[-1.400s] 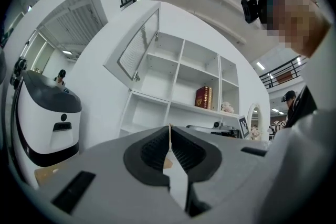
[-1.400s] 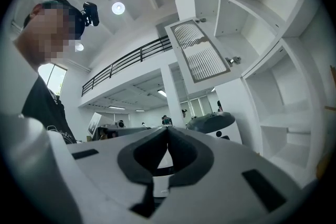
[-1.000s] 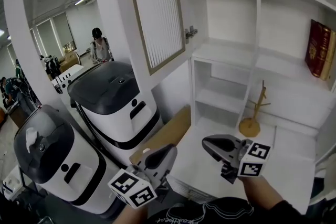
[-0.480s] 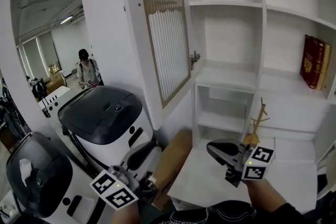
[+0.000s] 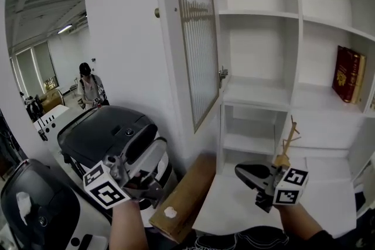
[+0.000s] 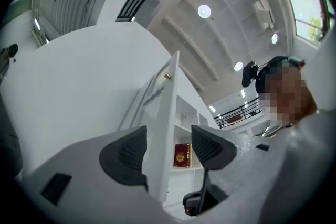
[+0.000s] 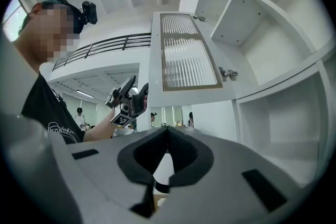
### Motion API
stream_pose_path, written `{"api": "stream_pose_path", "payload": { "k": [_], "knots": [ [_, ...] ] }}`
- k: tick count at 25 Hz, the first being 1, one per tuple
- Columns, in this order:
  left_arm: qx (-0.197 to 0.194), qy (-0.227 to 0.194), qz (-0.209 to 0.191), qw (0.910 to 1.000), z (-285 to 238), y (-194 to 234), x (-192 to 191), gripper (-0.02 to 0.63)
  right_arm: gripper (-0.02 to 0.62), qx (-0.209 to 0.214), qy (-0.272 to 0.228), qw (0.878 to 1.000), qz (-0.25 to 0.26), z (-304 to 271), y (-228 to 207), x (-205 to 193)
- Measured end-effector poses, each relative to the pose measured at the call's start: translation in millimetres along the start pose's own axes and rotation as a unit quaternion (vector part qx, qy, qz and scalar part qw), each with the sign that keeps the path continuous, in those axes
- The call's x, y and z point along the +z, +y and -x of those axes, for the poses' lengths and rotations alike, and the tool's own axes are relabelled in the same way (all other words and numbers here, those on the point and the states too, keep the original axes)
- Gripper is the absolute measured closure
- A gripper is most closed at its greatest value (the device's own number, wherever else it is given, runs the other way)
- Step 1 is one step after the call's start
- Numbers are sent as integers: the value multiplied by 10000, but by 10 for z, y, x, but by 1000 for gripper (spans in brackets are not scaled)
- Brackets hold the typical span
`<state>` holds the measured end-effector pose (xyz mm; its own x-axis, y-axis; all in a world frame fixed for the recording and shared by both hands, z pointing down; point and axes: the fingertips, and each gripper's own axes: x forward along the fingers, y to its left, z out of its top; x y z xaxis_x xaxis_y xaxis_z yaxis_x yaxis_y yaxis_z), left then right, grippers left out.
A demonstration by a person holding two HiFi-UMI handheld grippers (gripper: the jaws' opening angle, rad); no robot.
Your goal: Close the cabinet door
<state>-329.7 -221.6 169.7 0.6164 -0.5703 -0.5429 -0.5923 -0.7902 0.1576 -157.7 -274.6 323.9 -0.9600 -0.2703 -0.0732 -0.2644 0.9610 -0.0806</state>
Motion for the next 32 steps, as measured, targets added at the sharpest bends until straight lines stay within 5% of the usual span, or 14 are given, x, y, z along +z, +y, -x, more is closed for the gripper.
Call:
{"api": "stream_pose_path", "payload": {
  "k": [4,12,24,32],
  "knots": [
    [-710,-217,191,9971,-218,35,350,321,588,-196,39,9998,64,-26,-19,-26],
    [-1506,-507,165,9872,-676,127,983,318,589,-594,75,9979,264,-3,-42,21],
    [-2195,-1080,553,9680,-1334,194,1452,321,588,-1061,312,9930,426,184,-67,17],
    [-2453,-1096,786,9600,-1749,149,1554,325,588,-1324,383,9898,356,503,-182,96]
  ]
}}
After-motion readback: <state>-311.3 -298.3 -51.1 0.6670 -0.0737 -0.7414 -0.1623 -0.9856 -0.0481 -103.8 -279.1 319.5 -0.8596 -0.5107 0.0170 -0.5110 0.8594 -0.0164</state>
